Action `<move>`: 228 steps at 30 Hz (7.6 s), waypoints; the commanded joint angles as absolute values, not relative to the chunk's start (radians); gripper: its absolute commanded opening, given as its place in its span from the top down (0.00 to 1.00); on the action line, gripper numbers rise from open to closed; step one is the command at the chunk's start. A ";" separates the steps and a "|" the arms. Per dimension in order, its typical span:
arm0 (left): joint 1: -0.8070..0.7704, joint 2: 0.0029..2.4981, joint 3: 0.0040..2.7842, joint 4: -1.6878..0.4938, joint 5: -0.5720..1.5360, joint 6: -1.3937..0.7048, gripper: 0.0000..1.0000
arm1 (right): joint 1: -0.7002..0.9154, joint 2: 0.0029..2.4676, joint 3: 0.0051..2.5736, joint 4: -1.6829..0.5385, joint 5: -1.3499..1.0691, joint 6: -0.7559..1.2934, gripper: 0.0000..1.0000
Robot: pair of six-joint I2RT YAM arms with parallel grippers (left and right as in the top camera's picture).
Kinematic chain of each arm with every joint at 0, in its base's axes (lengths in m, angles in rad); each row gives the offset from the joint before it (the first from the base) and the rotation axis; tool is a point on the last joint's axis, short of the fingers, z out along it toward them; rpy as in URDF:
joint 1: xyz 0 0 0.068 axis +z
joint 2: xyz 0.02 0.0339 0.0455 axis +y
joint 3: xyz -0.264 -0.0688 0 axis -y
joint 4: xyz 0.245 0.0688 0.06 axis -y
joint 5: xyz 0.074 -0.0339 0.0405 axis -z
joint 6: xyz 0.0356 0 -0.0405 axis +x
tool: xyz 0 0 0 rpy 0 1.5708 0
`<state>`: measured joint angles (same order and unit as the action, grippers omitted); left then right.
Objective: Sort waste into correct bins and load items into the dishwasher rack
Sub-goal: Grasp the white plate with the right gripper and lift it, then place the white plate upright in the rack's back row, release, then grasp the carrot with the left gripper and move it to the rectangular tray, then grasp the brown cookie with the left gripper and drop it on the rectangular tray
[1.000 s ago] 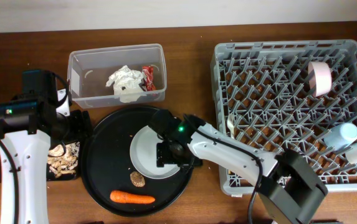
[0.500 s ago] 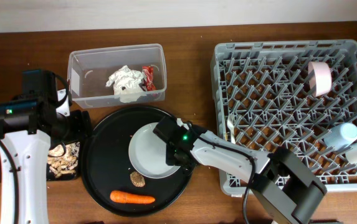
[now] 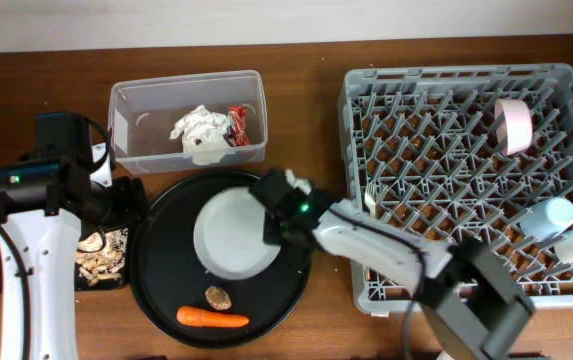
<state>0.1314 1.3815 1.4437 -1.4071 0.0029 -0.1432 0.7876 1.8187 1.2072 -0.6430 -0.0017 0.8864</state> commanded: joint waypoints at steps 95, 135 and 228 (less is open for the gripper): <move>-0.252 1.369 0.635 -0.818 0.122 -1.082 0.02 | 0.163 1.479 1.482 -1.261 -0.100 0.063 0.11; -0.143 1.361 0.954 -1.028 -0.079 -0.776 0.99 | 0.163 1.479 1.482 -1.272 -0.093 0.063 0.11; 0.598 1.609 1.064 -0.688 -0.235 -0.575 0.76 | 0.163 1.479 1.482 -1.302 -0.093 0.060 0.12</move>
